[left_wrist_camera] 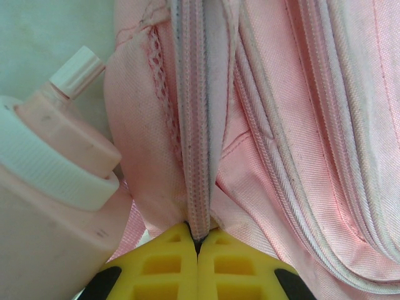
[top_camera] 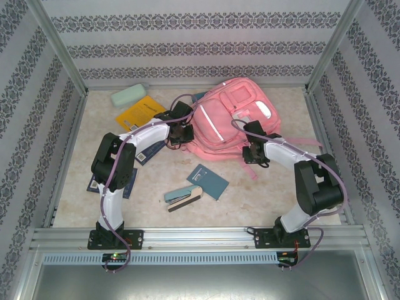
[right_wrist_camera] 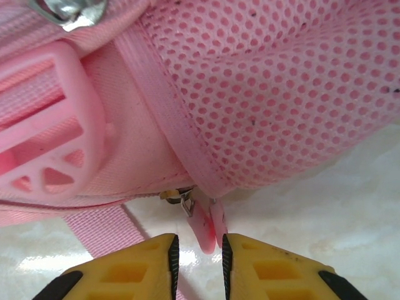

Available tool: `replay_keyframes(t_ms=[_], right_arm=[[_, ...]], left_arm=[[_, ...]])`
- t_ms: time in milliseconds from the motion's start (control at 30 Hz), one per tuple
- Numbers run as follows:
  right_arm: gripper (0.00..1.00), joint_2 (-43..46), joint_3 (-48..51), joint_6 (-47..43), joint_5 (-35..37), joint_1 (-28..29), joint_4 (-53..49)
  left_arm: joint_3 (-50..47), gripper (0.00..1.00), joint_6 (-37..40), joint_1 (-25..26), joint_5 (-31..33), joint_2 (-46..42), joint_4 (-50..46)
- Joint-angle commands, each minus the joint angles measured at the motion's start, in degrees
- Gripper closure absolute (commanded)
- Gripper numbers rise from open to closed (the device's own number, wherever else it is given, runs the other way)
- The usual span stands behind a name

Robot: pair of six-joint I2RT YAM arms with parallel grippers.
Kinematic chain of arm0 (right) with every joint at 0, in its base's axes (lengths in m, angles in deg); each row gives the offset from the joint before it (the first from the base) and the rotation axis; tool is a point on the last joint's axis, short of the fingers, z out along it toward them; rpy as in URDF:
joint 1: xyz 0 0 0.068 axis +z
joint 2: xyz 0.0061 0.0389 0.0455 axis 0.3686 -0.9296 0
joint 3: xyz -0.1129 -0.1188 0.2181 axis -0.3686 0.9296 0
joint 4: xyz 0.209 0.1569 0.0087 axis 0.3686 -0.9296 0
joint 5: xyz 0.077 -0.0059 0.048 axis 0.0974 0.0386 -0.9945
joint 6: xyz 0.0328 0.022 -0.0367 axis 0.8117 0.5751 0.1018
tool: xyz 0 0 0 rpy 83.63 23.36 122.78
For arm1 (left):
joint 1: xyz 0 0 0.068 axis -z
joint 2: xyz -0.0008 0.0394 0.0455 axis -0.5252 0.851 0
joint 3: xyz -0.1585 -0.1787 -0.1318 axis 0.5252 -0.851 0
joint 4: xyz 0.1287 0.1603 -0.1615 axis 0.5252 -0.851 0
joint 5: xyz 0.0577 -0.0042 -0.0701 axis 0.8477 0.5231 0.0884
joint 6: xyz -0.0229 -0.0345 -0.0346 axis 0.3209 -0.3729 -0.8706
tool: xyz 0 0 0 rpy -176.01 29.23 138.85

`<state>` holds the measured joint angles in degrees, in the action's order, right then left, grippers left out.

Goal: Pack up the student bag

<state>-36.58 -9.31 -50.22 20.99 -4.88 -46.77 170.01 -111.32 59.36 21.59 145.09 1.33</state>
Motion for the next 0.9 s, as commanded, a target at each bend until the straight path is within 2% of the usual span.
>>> replay_keyframes(t_ms=[0, 400, 533, 867], right_arm=[[0.72, -1.52, -2.30, -0.58, -0.41, 0.17, -0.82], [0.72, -3.51, -2.93, 0.85, 0.62, 2.39, -1.29], [0.71, -4.56, -3.72, 2.44, 3.23, 2.50, -2.40], [0.70, -0.37, -1.61, 4.66, 2.58, 6.32, 1.01]], left_arm=[[0.34, 0.99, 0.09, -0.10, -0.09, 0.09, -2.24], [0.51, 0.99, 0.10, -0.10, -0.18, -0.05, -2.41], [0.77, 0.99, 0.48, -0.12, 0.17, -0.10, -2.74], [3.51, 1.00, 6.18, -2.57, 8.80, -0.63, -8.02]])
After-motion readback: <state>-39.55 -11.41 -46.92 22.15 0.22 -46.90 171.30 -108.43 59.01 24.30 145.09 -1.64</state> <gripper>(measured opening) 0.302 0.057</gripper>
